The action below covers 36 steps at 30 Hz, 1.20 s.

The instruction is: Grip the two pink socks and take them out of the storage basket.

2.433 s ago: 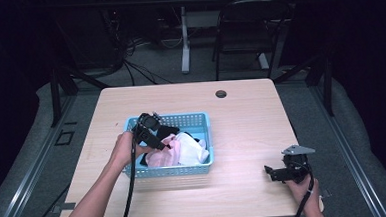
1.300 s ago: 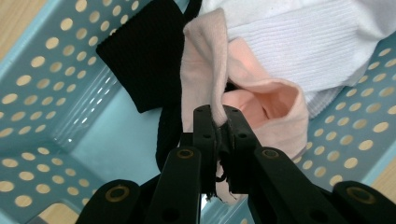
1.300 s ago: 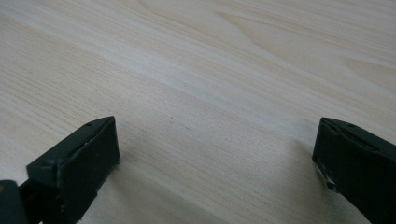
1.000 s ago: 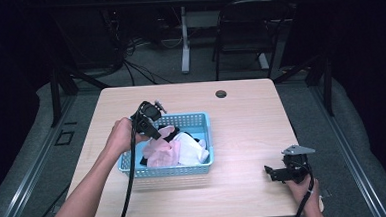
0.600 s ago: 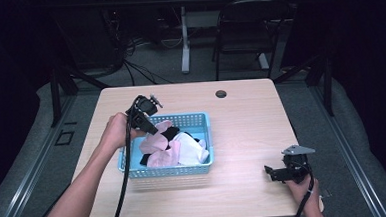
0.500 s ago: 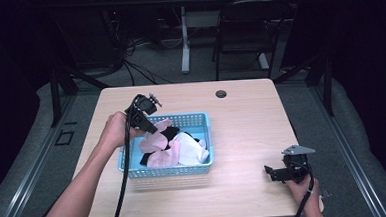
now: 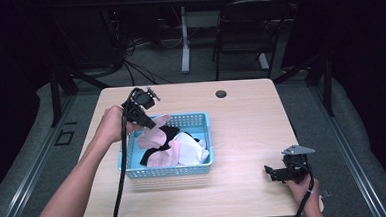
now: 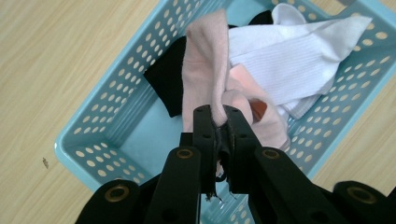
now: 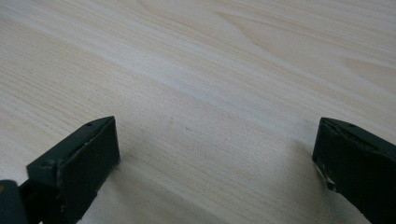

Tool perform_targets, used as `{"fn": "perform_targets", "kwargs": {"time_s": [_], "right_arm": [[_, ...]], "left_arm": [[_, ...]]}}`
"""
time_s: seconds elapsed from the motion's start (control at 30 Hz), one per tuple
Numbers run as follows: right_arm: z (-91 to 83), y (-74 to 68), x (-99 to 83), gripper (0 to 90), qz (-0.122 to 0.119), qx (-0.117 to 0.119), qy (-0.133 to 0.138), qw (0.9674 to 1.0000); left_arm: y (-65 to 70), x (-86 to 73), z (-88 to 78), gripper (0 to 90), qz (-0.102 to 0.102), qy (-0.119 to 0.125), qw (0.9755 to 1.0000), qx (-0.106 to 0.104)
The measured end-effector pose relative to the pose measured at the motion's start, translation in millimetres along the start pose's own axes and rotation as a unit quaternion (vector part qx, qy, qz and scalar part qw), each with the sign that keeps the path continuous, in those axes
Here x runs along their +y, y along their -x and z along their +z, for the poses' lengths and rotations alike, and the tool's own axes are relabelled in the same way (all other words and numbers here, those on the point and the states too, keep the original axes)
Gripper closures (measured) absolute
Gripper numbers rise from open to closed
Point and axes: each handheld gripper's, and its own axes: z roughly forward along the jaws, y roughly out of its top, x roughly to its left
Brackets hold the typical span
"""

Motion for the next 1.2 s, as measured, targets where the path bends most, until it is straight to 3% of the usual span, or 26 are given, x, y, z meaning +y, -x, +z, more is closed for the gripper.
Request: {"fn": "perform_targets", "kwargs": {"time_s": [0.57, 1.07, 1.2], "right_arm": [[0.1, 0.1, 0.1, 0.1, 0.000, 0.000, 0.000, 1.0000], [-0.2, 0.1, 0.1, 0.2, -0.001, 0.000, -0.002, 1.0000], [-0.2, 0.0, 0.1, 0.2, 0.000, -0.001, -0.002, 1.0000]], "left_arm": [[0.7, 5.5, -39.2, 84.8, 0.008, 0.016, 0.9998, 0.012], [-6.7, 0.7, -75.7, 84.6, 0.001, 0.020, 0.9995, 0.022], [-9.7, -6.1, -82.8, 84.7, -0.009, 0.023, 0.9993, 0.028]]}}
